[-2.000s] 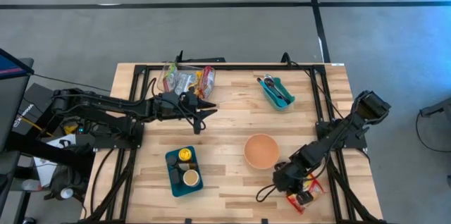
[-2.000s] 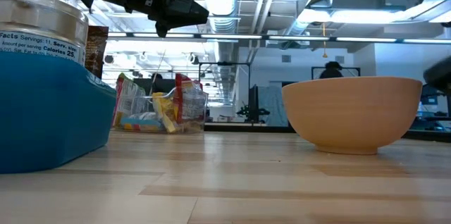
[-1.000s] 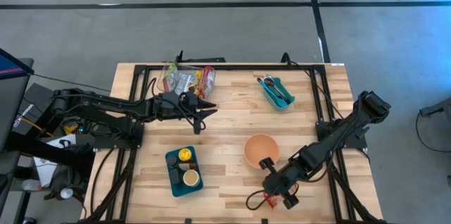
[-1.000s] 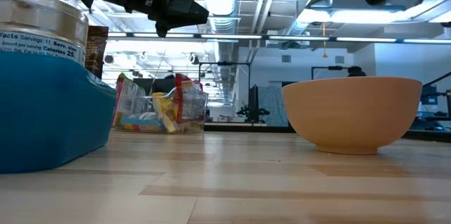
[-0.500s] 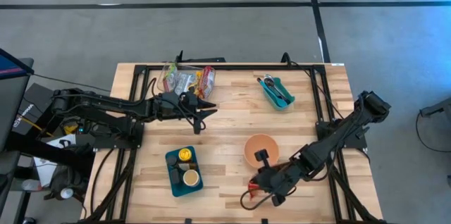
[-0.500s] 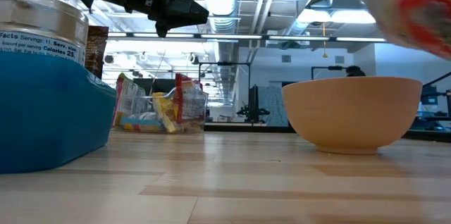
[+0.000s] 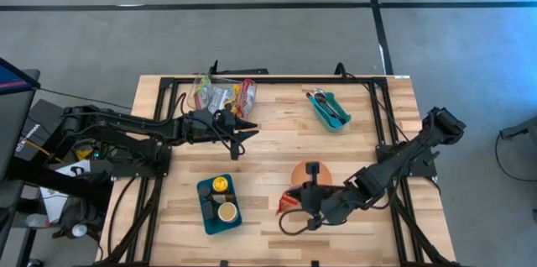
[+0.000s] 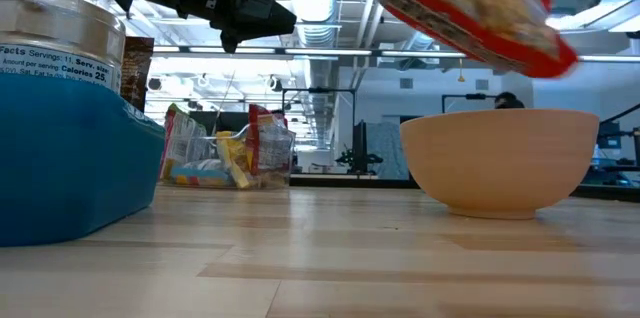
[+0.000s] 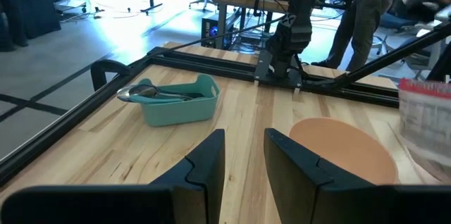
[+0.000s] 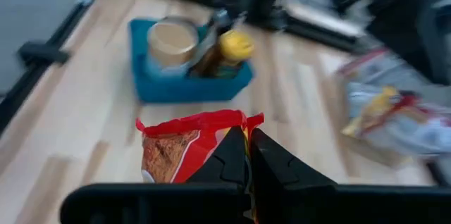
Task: Pick & Place Food Item
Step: Put the red noodle pack into the transparent bin
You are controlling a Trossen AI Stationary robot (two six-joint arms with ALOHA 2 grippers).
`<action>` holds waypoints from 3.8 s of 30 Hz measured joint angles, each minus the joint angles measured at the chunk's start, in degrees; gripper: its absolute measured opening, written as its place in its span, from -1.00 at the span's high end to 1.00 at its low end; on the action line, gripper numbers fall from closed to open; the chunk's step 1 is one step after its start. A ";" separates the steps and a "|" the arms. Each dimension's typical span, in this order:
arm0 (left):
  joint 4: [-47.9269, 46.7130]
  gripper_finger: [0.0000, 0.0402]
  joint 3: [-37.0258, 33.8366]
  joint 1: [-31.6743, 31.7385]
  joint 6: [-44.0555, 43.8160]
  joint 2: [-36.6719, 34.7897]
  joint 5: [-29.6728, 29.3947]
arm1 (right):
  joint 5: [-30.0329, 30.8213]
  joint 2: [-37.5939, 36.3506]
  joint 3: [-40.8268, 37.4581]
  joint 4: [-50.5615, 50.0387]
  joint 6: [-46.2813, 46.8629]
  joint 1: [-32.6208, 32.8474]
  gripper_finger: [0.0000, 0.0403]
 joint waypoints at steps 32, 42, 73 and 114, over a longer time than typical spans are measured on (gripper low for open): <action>6.49 0.53 -0.03 -0.01 -0.15 0.00 0.00 | 13.14 -13.70 -5.20 -3.32 -0.41 -16.68 1.00; 6.45 0.53 -0.04 -0.01 -0.16 0.00 0.01 | 12.91 -13.99 -13.71 4.85 -0.62 -20.95 1.00; 1.58 0.42 -0.02 -0.01 -1.61 0.00 3.29 | 4.20 -14.30 -24.56 41.65 -7.47 -26.07 1.00; 17.89 -0.24 -0.02 1.19 -2.98 10.29 6.37 | 0.31 -14.22 -24.61 44.35 -6.82 -25.76 1.00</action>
